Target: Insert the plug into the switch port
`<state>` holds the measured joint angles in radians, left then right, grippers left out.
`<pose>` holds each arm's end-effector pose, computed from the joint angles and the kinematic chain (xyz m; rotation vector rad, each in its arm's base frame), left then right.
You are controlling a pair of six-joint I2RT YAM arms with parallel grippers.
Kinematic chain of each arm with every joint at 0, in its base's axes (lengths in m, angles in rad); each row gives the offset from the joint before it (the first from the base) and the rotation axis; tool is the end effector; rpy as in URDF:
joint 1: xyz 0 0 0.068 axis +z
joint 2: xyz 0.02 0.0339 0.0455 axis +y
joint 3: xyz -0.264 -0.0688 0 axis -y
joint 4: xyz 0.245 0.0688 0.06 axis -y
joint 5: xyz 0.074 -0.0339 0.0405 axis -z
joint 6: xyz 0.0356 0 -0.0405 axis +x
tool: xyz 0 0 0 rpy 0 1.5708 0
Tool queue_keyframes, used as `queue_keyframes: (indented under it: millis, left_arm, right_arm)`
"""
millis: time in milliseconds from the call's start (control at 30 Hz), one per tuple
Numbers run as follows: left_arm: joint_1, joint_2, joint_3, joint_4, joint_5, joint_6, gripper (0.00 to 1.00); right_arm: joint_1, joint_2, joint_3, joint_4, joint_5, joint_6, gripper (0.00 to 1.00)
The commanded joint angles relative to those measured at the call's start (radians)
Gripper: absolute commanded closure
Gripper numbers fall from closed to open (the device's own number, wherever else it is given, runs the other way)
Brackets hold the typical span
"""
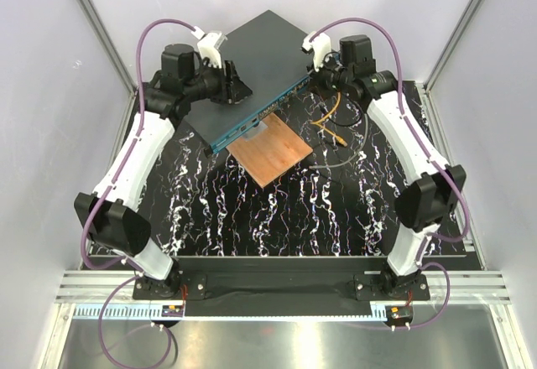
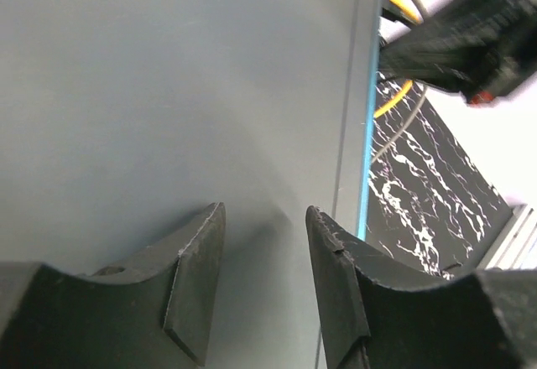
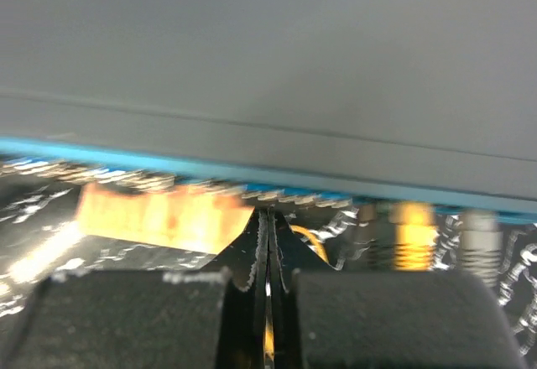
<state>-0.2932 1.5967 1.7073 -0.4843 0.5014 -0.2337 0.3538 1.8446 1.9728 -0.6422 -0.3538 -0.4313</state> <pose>0.3413 -0.1209 0.4257 0.4001 1.9470 -0.8319 0.3899 0.1572 0.4057 -0.9840 1.8161 0.3205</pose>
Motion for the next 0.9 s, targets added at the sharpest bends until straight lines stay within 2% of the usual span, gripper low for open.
queue_keyframes:
  millis: [0, 100, 167, 233, 267, 300, 333, 367, 467, 500, 533, 700, 867]
  left_arm:
    - [0.035, -0.095, -0.001, 0.0, 0.006, -0.001, 0.51]
    - [0.068, -0.142, -0.017, -0.026, 0.002, 0.005, 0.45]
    - [0.095, -0.173, -0.018, -0.054, 0.0, 0.026, 0.37]
    - [0.118, -0.198, -0.029, -0.1, 0.0, 0.043, 0.3]
    - [0.14, -0.227, -0.031, -0.121, 0.003, 0.053, 0.1]
    - [0.147, -0.242, -0.037, -0.155, -0.006, 0.062, 0.01]
    - [0.152, -0.263, -0.049, -0.172, -0.014, 0.085, 0.01]
    - [0.16, -0.297, -0.054, -0.21, -0.009, 0.102, 0.01]
    - [0.163, -0.362, -0.089, -0.258, -0.055, 0.143, 0.01]
    - [0.163, -0.406, -0.101, -0.289, -0.096, 0.152, 0.01]
    - [0.163, -0.426, -0.129, -0.304, -0.112, 0.174, 0.01]
    - [0.163, -0.575, -0.26, -0.365, -0.222, 0.218, 0.01]
    - [0.164, -0.722, -0.412, -0.375, -0.285, 0.214, 0.01]
  right_arm:
    - [0.039, -0.148, -0.063, 0.13, -0.073, 0.052, 1.0]
    - [0.037, -0.221, -0.123, 0.095, -0.082, 0.097, 1.0]
    - [0.034, -0.283, -0.178, 0.075, -0.088, 0.124, 1.0]
    - [0.031, -0.349, -0.219, 0.067, -0.096, 0.169, 0.95]
    - [0.03, -0.372, -0.262, 0.053, -0.1, 0.183, 0.86]
    - [0.03, -0.392, -0.284, 0.049, -0.1, 0.193, 0.8]
    - [0.027, -0.436, -0.308, 0.047, -0.097, 0.221, 0.74]
    - [0.021, -0.461, -0.359, 0.052, -0.096, 0.238, 0.6]
    - [-0.041, -0.553, -0.458, 0.064, -0.112, 0.314, 0.36]
    - [-0.059, -0.571, -0.477, 0.062, -0.116, 0.336, 0.2]
    - [-0.079, -0.605, -0.495, 0.058, -0.119, 0.363, 0.14]
    - [-0.142, -0.726, -0.65, 0.061, -0.103, 0.425, 0.02]
    - [-0.194, -0.824, -0.781, 0.078, -0.119, 0.49, 0.0]
